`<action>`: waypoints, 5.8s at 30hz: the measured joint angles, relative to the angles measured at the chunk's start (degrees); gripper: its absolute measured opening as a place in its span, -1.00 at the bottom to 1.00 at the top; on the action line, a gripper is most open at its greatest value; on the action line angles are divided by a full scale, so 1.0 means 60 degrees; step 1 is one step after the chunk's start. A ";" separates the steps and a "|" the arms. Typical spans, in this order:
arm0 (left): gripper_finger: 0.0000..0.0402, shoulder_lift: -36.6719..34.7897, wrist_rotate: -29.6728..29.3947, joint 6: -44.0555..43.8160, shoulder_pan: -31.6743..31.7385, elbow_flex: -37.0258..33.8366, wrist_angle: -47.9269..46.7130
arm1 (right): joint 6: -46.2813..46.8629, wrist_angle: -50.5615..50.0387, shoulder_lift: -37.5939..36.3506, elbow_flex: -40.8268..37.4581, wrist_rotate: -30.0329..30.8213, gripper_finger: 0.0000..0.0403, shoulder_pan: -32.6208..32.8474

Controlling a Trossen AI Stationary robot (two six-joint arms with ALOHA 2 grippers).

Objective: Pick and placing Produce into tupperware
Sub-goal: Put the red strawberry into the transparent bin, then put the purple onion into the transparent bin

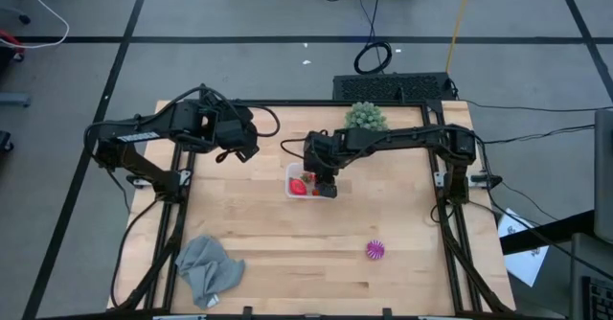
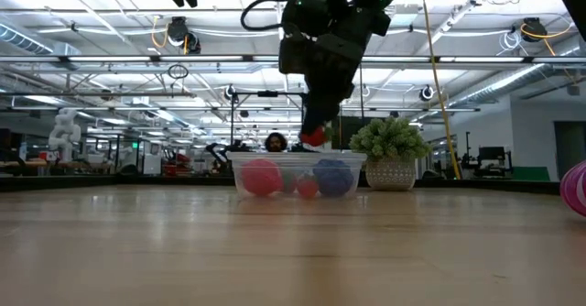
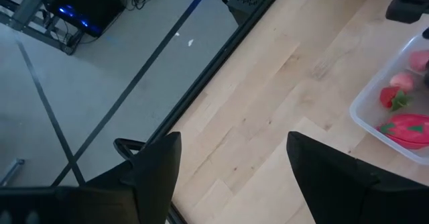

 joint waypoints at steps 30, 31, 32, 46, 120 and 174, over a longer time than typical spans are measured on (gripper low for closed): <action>0.38 0.0000 0.0000 -0.0011 0.0003 0.0000 -0.0001 | -0.0144 0.0193 0.0076 -0.0015 -0.0011 -0.21 0.0069; 0.38 0.0000 0.0000 -0.0011 0.0003 0.0000 -0.0001 | -0.0141 0.0192 0.0077 -0.0015 -0.0011 -0.20 0.0069; 0.38 0.0000 0.0000 -0.0011 0.0000 0.0000 -0.0001 | -0.0141 0.0189 0.0080 -0.0015 -0.0011 -0.19 0.0069; 0.38 0.0000 0.0000 -0.0011 0.0003 0.0000 -0.0001 | -0.0419 0.0407 0.0080 -0.0015 -0.0009 -0.09 0.0072; 0.38 0.0015 0.0040 -0.1563 -0.1504 0.0004 0.0115 | 0.9546 -0.1486 -0.3268 -0.4865 0.3303 -0.13 0.8628; 0.38 0.0011 -0.0178 -0.1298 -0.1501 0.0004 0.0510 | 1.5783 0.4381 -0.2546 -0.8126 1.1555 -0.13 1.3092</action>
